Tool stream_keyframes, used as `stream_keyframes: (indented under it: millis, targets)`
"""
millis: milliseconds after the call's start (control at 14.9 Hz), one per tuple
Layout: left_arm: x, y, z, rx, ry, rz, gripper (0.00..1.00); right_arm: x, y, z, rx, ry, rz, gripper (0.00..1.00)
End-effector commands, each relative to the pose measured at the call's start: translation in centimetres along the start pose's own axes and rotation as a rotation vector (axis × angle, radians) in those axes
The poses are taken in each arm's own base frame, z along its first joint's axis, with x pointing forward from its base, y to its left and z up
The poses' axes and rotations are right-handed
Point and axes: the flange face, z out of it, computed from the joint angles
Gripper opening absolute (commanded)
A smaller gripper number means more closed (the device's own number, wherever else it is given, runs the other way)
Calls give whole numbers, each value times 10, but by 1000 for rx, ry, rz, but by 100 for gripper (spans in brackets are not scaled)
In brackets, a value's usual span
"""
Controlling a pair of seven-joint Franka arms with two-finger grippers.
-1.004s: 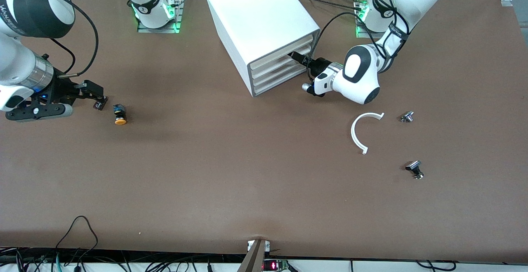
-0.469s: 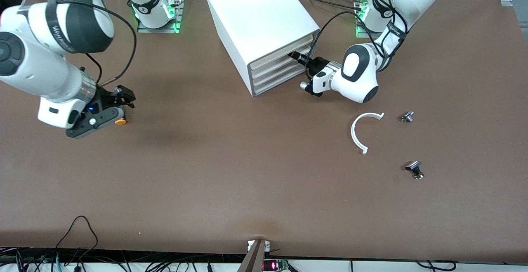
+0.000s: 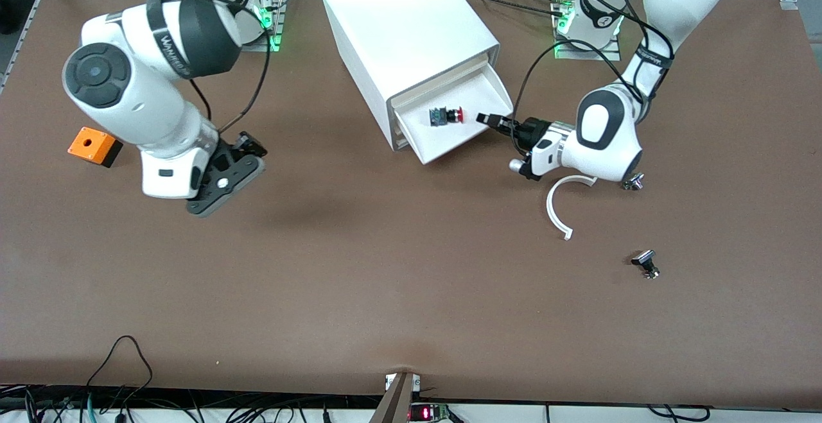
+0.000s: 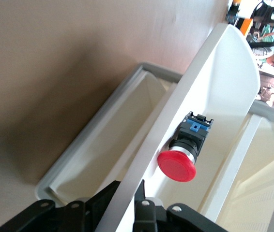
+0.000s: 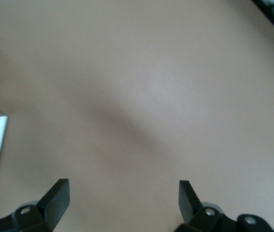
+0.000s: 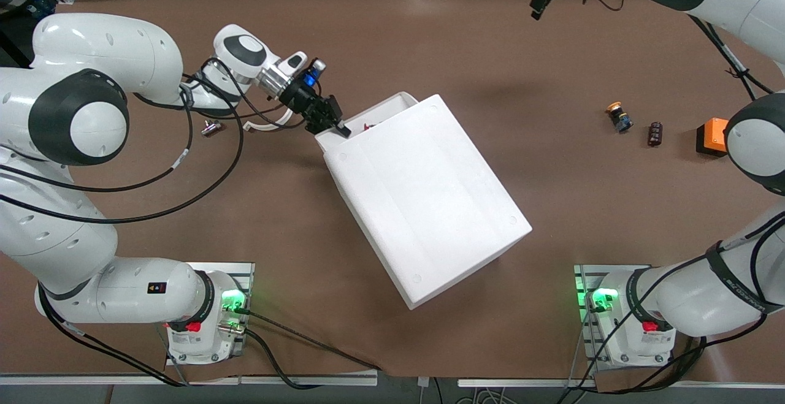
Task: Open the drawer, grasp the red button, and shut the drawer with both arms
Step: 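Pull the drawer open with the left gripper while the right gripper approaches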
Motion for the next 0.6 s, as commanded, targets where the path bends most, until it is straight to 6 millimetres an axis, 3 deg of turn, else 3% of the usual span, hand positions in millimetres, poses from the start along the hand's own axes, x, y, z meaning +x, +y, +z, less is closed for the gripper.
stream_keyframes:
  millis: [0,134,201,268,335,536]
  targets:
    - [20,-5,-34,103,96,-11,0,36,-28,-4,26,43,-94,100]
    - [25,-5,-39,134,133,3,0,55,-58,-2,34,58,-195,100]
    - [26,-6,-42,143,151,13,35,65,-69,1,39,68,-232,100]
    - [27,-7,-45,149,169,16,95,74,-82,4,46,74,-271,100]
    - [27,-7,-50,148,179,13,100,82,-91,10,67,81,-282,100]
    - [30,0,-65,184,269,30,100,106,-136,27,104,97,-404,100]
